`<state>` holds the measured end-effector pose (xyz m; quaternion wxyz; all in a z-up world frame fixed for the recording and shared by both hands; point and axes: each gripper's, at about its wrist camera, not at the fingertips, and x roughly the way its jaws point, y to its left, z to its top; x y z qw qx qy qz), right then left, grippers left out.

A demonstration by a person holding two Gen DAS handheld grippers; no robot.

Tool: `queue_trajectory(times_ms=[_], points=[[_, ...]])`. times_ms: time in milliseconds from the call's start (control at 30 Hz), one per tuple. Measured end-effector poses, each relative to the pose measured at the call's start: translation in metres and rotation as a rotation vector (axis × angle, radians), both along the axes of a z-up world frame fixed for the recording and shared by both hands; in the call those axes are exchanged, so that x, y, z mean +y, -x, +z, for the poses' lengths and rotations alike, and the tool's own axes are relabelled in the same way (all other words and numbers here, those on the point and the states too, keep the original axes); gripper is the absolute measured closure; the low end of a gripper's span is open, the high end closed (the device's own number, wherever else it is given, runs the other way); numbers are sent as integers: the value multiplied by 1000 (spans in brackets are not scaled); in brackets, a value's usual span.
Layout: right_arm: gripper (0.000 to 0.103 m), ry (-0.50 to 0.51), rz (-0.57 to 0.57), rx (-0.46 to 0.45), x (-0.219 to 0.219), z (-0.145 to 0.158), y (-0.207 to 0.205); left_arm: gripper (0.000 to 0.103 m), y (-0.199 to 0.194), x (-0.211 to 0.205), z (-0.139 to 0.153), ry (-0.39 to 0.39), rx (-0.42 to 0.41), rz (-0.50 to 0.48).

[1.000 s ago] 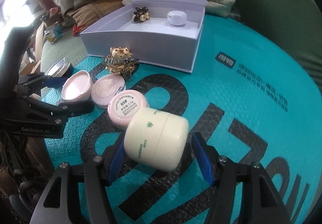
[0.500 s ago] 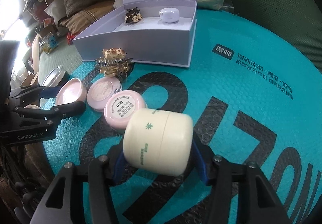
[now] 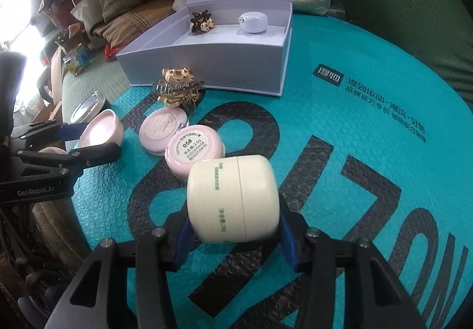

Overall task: Organize objects
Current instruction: 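Lift the pink compact with the left tool while the right tool lifts the cream jar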

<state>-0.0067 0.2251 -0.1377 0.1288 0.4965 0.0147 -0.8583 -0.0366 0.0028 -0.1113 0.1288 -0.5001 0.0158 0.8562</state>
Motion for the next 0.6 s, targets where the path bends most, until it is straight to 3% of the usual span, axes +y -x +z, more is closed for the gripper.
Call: queue_trajectory(times_ms=[600], points=[[53, 25, 138, 95, -33, 51, -14, 40, -28, -3, 42, 59, 63, 1]])
